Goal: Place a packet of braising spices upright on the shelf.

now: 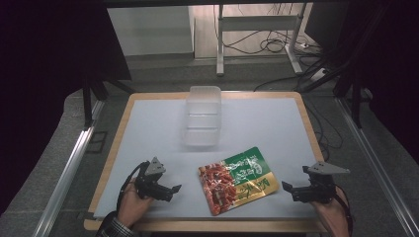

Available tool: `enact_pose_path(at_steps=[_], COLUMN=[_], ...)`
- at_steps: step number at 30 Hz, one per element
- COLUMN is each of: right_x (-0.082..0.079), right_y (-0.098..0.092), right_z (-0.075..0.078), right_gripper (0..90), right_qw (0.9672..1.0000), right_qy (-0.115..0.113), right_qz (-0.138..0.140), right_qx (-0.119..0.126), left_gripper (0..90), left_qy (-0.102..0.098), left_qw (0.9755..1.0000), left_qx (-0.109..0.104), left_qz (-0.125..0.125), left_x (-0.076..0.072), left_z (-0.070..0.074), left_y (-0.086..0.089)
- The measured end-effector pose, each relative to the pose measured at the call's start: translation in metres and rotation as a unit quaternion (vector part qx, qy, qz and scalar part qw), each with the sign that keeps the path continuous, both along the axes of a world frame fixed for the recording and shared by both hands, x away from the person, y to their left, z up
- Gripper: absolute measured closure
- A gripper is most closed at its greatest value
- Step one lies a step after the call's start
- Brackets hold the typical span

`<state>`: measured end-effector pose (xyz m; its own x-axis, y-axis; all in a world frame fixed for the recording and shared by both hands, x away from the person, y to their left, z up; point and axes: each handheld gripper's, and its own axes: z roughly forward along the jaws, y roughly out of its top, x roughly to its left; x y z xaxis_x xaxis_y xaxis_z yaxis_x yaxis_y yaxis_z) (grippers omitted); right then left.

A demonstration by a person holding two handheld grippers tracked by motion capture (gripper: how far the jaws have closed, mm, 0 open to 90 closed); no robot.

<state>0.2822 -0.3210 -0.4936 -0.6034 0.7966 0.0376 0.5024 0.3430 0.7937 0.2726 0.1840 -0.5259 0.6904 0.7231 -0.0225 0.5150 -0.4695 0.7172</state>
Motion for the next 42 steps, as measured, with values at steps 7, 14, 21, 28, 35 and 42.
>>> enact_pose_path(at_steps=[7,14,21,28,35,42], right_x=[0.006,0.01,0.015,0.019,0.023,0.027], right_y=[0.009,0.018,0.023,0.033,0.048,0.056], right_z=[-0.003,-0.006,-0.009,-0.012,-0.018,-0.022], right_gripper=[0.7,1.4,1.4,1.4,1.8,3.8], right_qw=[0.9998,0.9992,0.9985,0.9978,0.9956,0.9942], right_qy=[0.011,0.02,0.028,0.034,0.053,0.077], right_qz=[0.015,0.035,0.045,0.057,0.077,0.075], right_qx=[0.006,0.004,0.011,0.005,0.003,-0.003], left_gripper=[0.0,0.0,0.0,0.0,0.0,0.0], left_qy=[0.001,0.001,0.0,0.001,0.005,0.005], left_qw=[1.0,1.0,1.0,1.0,0.9999,0.9999], left_qx=[0.003,0.004,0.006,0.007,0.012,0.014], left_qz=[0.0,0.0,-0.001,-0.002,-0.004,-0.003], left_x=[0.0,0.0,0.0,0.0,0.0,0.0], left_z=[-0.001,-0.001,-0.001,-0.001,-0.002,-0.002], left_y=[-0.001,-0.001,-0.001,-0.001,-0.003,-0.003])
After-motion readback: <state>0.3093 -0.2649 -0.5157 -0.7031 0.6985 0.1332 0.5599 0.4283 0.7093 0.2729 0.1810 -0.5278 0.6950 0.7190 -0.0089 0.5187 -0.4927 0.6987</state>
